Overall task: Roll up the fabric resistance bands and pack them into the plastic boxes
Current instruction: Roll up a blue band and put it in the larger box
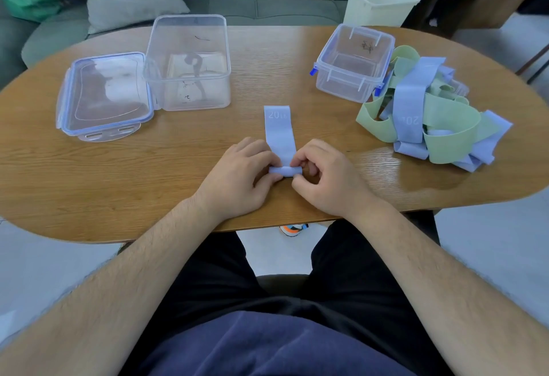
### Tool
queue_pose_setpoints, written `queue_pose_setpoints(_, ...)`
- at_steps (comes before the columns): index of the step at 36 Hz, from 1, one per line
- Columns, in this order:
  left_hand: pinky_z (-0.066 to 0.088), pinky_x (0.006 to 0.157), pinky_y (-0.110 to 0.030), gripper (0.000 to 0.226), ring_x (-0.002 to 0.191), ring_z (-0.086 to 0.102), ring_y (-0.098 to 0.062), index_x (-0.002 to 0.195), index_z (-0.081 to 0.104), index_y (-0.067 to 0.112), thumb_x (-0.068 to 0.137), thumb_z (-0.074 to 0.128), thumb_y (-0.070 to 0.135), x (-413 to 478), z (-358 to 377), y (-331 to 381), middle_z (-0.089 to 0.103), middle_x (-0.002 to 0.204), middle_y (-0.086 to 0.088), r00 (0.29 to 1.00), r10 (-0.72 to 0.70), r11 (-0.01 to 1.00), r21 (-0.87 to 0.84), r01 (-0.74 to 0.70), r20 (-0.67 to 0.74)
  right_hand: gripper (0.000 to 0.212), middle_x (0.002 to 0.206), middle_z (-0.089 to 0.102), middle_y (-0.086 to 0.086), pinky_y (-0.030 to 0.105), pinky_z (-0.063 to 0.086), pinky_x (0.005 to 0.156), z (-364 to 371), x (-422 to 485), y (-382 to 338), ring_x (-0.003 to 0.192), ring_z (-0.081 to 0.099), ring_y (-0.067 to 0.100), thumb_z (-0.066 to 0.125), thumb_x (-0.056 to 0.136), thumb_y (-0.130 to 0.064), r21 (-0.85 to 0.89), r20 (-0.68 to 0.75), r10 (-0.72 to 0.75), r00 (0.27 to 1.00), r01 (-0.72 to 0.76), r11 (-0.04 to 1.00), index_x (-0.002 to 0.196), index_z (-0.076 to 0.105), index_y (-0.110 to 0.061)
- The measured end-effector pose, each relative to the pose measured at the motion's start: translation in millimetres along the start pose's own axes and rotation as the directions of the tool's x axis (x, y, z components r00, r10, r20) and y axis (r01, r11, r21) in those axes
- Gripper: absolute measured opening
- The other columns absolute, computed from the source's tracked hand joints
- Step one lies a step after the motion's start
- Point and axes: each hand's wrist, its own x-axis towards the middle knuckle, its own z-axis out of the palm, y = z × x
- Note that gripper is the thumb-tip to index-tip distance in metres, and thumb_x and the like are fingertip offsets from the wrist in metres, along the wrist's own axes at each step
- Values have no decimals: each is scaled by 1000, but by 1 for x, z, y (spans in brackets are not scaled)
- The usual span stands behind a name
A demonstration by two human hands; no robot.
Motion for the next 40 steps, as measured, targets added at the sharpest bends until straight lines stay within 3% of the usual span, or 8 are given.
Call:
queue_pose_setpoints(9,48,82,-35,16,86,57,-22,108,70,9,96,64,17,-1,1,1,59,93,-2,1000,-21,999,-34,21,-10,9,91,52,-8,13,37,67,1,0,2,74,49,11,68,84,-13,20,-19,44,999,-43,999,93,69,-14)
queue_pose_setpoints(17,47,86,-39,9,90,55,-25,96,65,8,96,63,17,1,5,-3,56,98,-4,996,-55,998,17,57,-77,15,86,54,-6,16,43,71,0,1,0,73,53,14,66,89,-9,13,-45,18,999,-18,1000,101,68,-17)
queue_pose_setpoints(20,48,83,-43,16,90,55,-24,97,65,13,96,60,28,0,6,-5,57,97,-1,994,-93,995,38,95,-63,14,85,50,-12,14,41,71,-1,1,-1,73,52,12,68,86,-9,0,-48,9,999,-9,1000,98,67,-17)
queue_pose_setpoints(23,45,84,-37,31,97,53,-21,101,65,17,91,60,46,-1,6,-5,57,100,4,990,-138,986,89,139,-22,19,93,51,-13,11,40,73,-1,1,1,76,52,10,70,84,-10,-19,-21,0,1000,0,1000,101,68,-17)
queue_pose_setpoints(28,47,83,-45,26,96,54,-23,105,66,15,93,58,37,-1,7,-7,58,104,1,992,-126,988,83,127,-21,18,83,46,-21,9,37,70,-2,3,2,72,51,10,70,84,-7,-25,-41,6,999,-7,1000,100,71,-16)
queue_pose_setpoints(33,49,81,-48,27,94,55,-25,103,68,12,96,55,34,-1,7,-8,58,102,-2,995,-97,994,61,96,15,12,75,46,-17,17,42,67,-1,1,0,69,51,14,71,81,-10,-9,-48,20,999,-20,1000,92,71,-15)
queue_pose_setpoints(38,49,85,-47,22,96,56,-23,115,61,12,98,57,26,0,7,-6,56,105,0,998,-68,998,-1,68,5,11,83,56,-11,15,41,68,0,1,2,71,54,12,72,81,-12,17,-55,38,998,-37,999,91,73,-15)
queue_pose_setpoints(40,49,84,-47,16,94,56,-23,111,60,14,100,55,25,0,7,-7,57,103,2,999,-48,999,9,48,3,11,88,58,-9,16,42,68,1,2,3,74,53,9,71,84,-15,13,-60,43,997,-42,999,94,75,-14)
